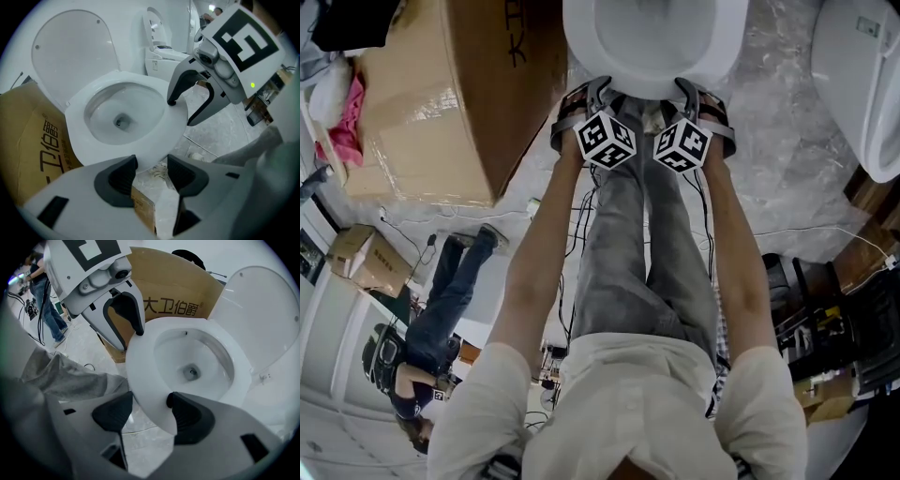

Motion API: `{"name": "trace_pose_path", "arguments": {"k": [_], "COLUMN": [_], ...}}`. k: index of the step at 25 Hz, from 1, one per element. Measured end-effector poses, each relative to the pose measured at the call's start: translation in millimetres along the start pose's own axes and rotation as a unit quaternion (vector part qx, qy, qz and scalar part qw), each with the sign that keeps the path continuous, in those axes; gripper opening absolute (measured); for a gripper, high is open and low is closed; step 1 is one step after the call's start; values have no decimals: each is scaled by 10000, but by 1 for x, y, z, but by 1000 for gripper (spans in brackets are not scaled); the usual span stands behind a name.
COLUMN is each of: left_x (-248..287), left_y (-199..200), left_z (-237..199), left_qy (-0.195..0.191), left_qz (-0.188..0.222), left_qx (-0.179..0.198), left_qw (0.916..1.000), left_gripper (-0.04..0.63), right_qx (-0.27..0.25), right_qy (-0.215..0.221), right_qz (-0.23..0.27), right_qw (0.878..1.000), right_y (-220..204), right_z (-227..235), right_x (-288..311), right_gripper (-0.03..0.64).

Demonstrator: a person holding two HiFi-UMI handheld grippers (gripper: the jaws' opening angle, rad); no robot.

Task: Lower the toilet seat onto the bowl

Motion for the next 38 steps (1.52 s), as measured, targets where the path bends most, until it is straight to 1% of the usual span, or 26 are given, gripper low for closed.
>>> {"name": "trace_pose_path", "arguments": {"k": [4,11,14,15,16,18,20,23,26,29,34,38], "left_x": [0,-2,-8,-12,-16,-25,-34,-51,-69,-87,-114,-132], "left_y": [-1,-1,2,4,6,11,15,23,31,38,48,53], "left_z": [-1,0,-2,-3,-4,-6,-8,-14,-18,-22,-24,-26], "left_qy": [-64,-108,-91,-82,-67,-19,38,161,277,357,439,505], "left_qz": [-25,2,122,195,278,451,623,878,1127,1351,1725,1939], "left_qx": [-69,-188,-288,-340,-400,-537,-680,-868,-1091,-1273,-1457,-1616], "left_qw": [10000,9998,9995,9992,9988,9975,9957,9922,9872,9820,9732,9663], "left_gripper": [225,213,199,181,153,117,88,55,31,21,15,14], "right_qx": [74,249,491,643,806,1101,1350,1666,1958,2259,2646,2773], "right_qy": [-63,23,-53,-129,-210,-349,-442,-567,-743,-876,-924,-1013], "right_qz": [80,109,220,303,392,561,752,1044,1293,1533,1856,1940], "right_qw": [9999,9996,9985,9974,9958,9917,9870,9788,9692,9580,9418,9355], "right_y": [1,1,3,4,4,5,8,14,20,26,35,37], "right_z": [-1,-4,-2,1,5,12,19,28,37,44,53,57], "right_x": [0,-5,-16,-23,-29,-43,-57,-81,-107,-129,-156,-165], "right_gripper": [272,263,203,153,122,90,44,12,11,9,6,5]}}
Point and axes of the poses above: the fingertips, and each gripper's own axes: x forward along the fingers, z to its right, y out of its top, the point moved 1 cm from there along -x, backward along the fingers, and after that the axes turned 3 degrees about -z, right-handed, at the moved point
